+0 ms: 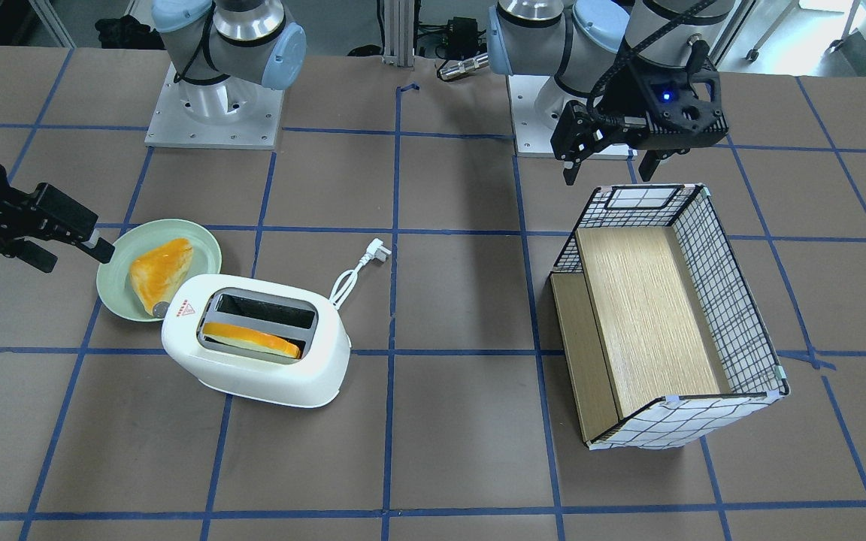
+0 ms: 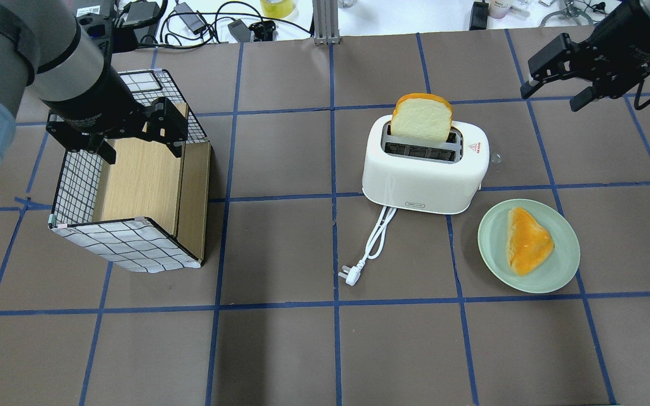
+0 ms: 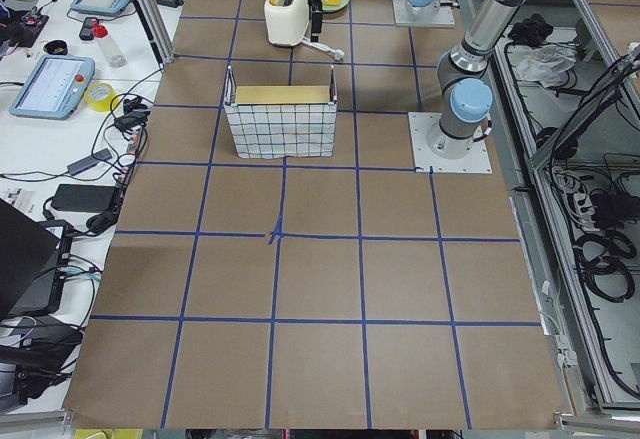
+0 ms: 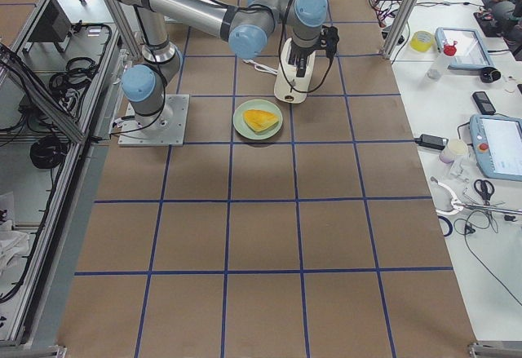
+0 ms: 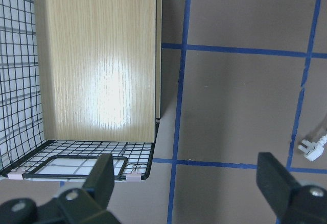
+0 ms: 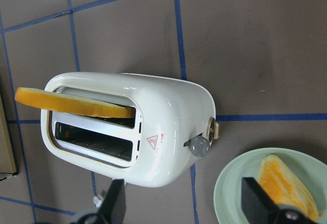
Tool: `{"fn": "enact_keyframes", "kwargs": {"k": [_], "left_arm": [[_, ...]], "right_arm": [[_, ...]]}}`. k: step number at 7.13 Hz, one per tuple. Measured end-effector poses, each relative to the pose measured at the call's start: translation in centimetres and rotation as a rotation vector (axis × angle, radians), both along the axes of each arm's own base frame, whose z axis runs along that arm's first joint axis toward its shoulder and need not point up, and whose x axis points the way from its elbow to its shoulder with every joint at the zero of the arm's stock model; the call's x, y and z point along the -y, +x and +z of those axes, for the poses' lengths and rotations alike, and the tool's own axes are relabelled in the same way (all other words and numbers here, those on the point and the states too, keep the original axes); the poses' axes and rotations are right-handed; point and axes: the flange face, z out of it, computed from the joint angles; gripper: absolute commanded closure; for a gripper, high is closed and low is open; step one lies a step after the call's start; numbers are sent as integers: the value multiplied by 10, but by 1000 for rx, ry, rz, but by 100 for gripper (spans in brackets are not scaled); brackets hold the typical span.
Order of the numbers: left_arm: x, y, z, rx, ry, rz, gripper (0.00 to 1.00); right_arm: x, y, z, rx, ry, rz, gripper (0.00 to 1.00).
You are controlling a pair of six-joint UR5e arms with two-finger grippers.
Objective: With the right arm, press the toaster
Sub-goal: 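Move the right gripper down toward the lever side of the white toaster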
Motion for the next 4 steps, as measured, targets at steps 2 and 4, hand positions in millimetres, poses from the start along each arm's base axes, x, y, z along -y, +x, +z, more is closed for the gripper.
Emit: {"fn": "enact_keyframes", "kwargs": {"k": [2, 4], "left_arm": [[0, 0, 0, 0, -1, 0, 0], [0, 0, 0, 0, -1, 0, 0]], "right_arm": [[5, -2, -22, 73, 5, -8, 86], [11, -22, -45, 93, -2, 34, 93]]}}
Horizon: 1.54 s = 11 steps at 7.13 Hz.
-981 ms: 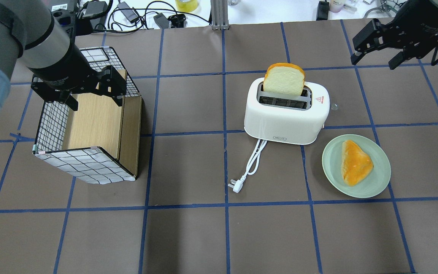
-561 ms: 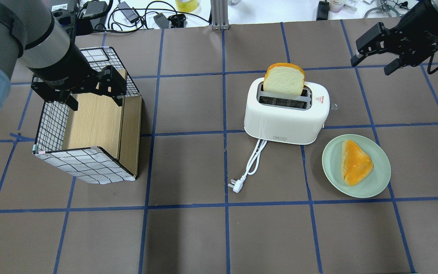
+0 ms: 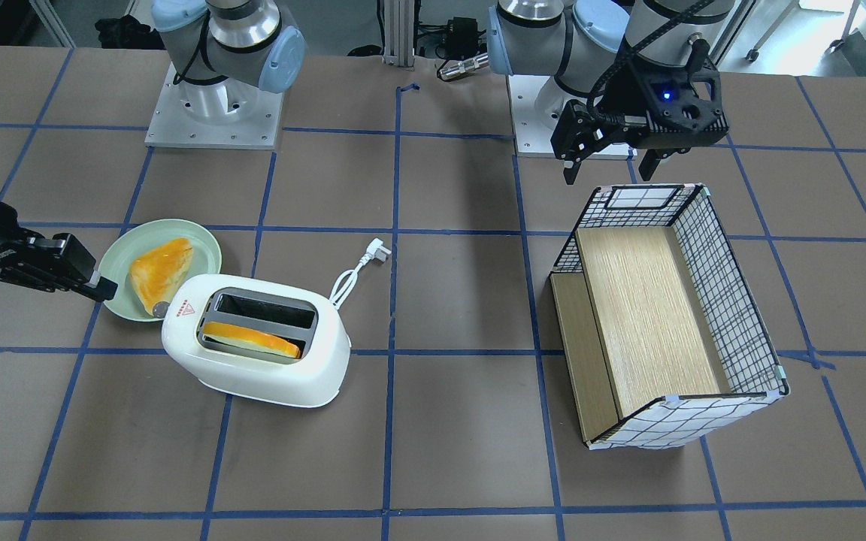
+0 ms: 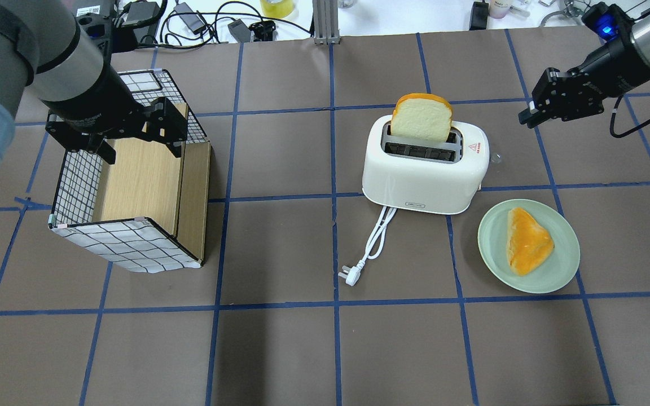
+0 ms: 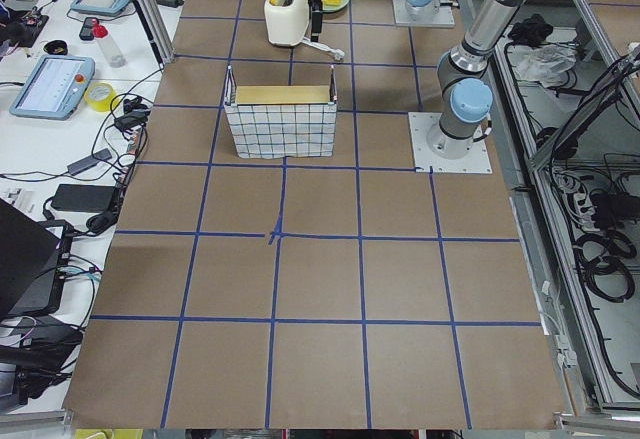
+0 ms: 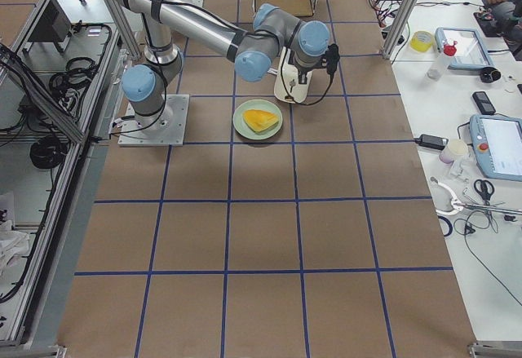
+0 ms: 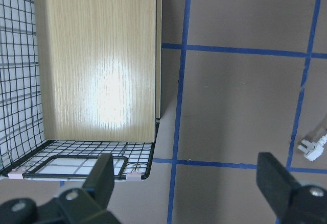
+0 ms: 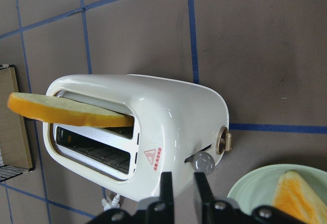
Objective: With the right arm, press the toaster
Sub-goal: 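Move the right gripper down toward the lever side of the white toaster, then align the right gripper fingers on top of the toaster lever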
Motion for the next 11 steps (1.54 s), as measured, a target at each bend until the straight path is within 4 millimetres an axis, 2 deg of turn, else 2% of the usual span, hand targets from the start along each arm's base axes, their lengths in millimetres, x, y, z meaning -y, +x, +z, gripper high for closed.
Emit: {"fn": "enact_keyframes", "kwargs": {"k": [2, 4, 5, 11], "left_arm": [[0, 0, 0, 0, 0, 0, 0], [0, 0, 0, 0, 0, 0, 0], [0, 0, 0, 0, 0, 0, 0], [0, 0, 0, 0, 1, 0, 0]], "right_arm": [[-1, -13, -25, 36, 16, 6, 92], [-8, -7, -52, 104, 49, -7, 91], [-11, -3, -59, 132, 56, -14, 91], [-1, 0, -73, 201, 9, -31, 91]]}}
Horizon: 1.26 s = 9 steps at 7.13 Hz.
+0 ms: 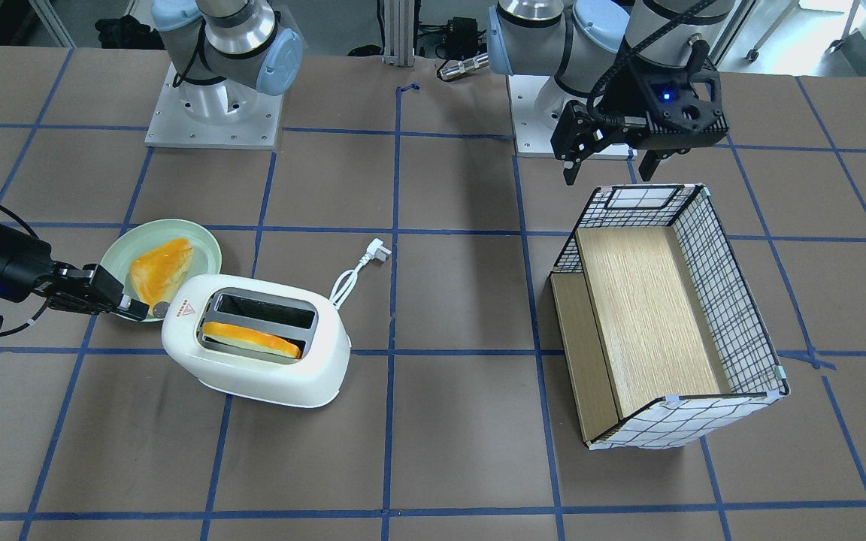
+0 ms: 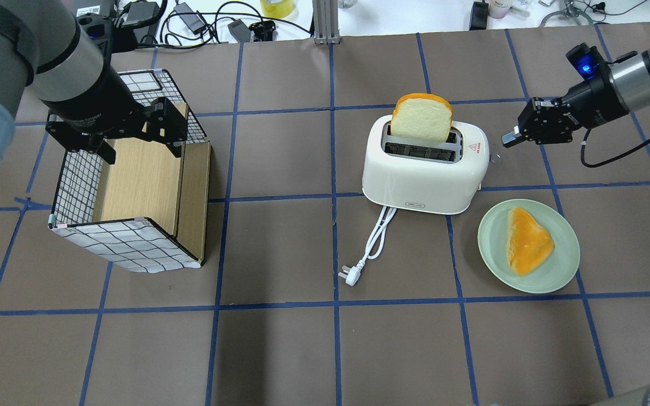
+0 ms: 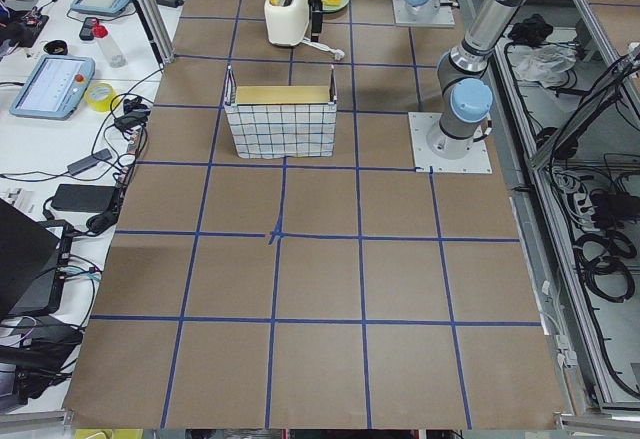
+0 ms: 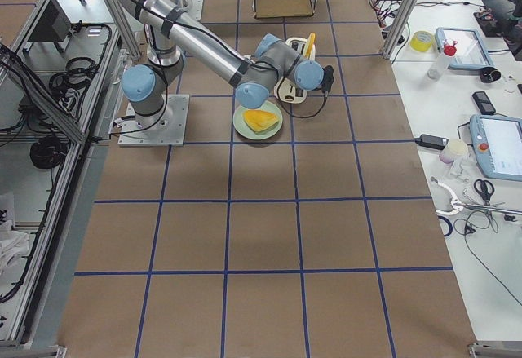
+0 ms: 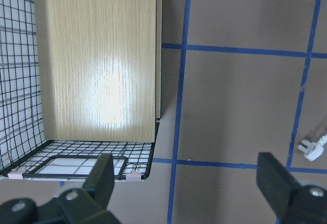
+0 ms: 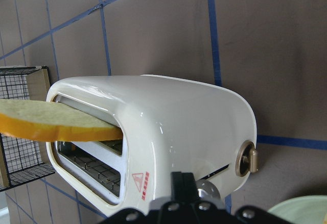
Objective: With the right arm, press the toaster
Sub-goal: 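Align the right gripper fingers on top of the toaster lever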
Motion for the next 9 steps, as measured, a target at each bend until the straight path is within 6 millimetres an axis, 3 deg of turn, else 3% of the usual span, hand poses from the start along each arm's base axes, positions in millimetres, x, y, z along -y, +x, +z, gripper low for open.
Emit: {"fn": "enact_keyframes", "kwargs": {"k": [9], "left_arm": [[0, 0, 0, 0, 0, 0, 0]], "right_arm": [[-8, 5, -16, 16, 55, 11, 91]]}}
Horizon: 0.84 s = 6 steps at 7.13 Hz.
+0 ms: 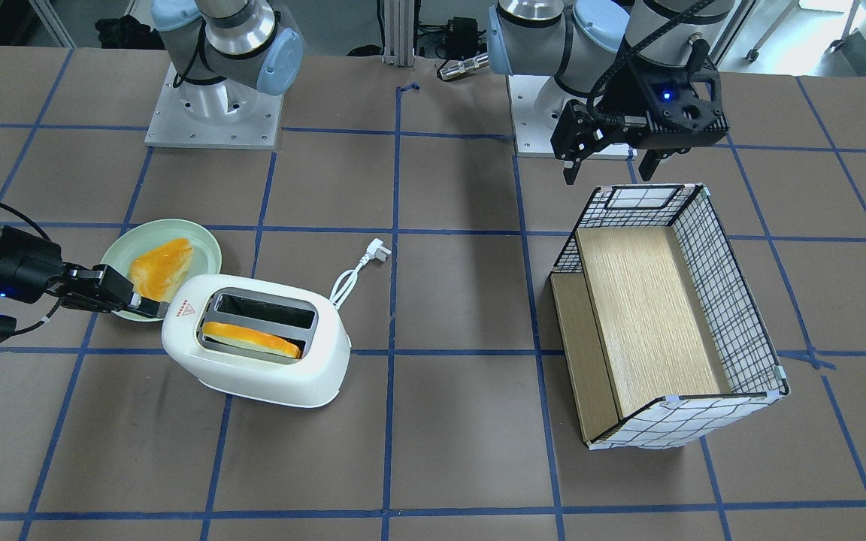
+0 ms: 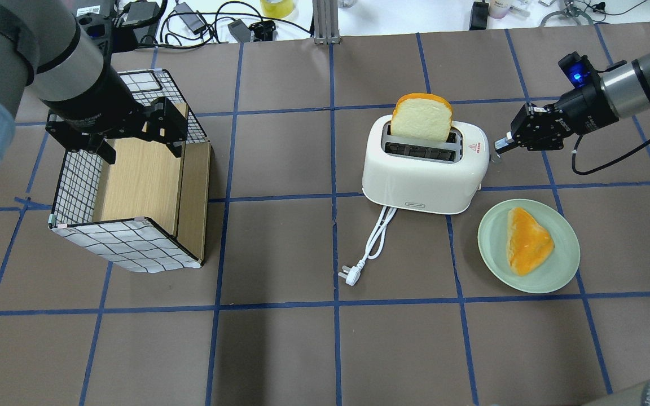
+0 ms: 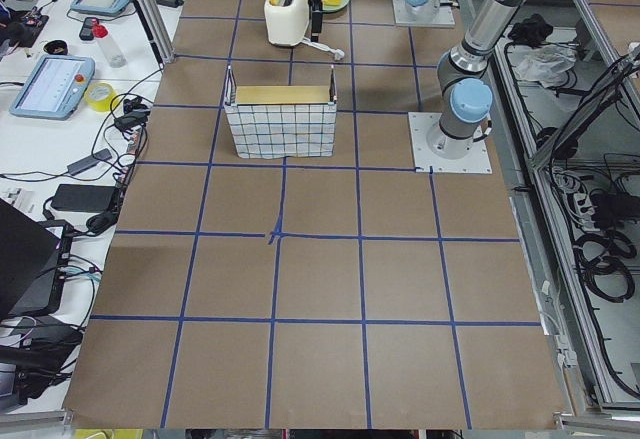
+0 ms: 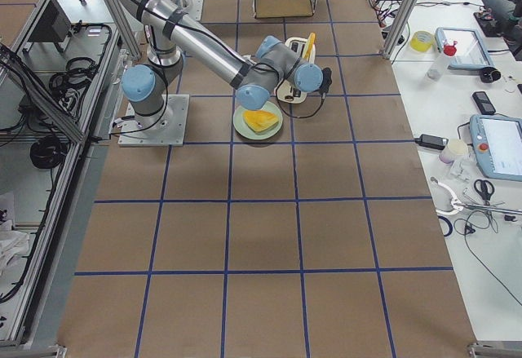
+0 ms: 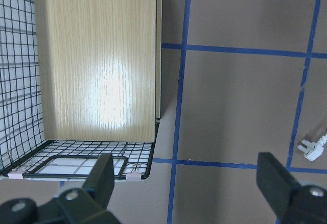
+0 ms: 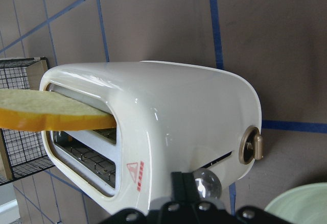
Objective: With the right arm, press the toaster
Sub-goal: 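Align the right gripper fingers on top of the toaster lever, then push the toaster lever down with the right gripper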
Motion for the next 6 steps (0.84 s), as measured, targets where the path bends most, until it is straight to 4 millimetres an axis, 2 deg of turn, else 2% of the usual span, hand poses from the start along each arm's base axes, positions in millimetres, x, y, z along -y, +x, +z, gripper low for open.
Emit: {"fn": "enact_keyframes", "kwargs": {"k": [2, 6], "left_arm": [[0, 0, 0, 0, 0, 0, 0], [0, 0, 0, 0, 0, 0, 0]], "right_arm": [[-7, 3, -14, 11, 9, 15, 91], [-6, 2, -19, 4, -12, 18, 91]]}}
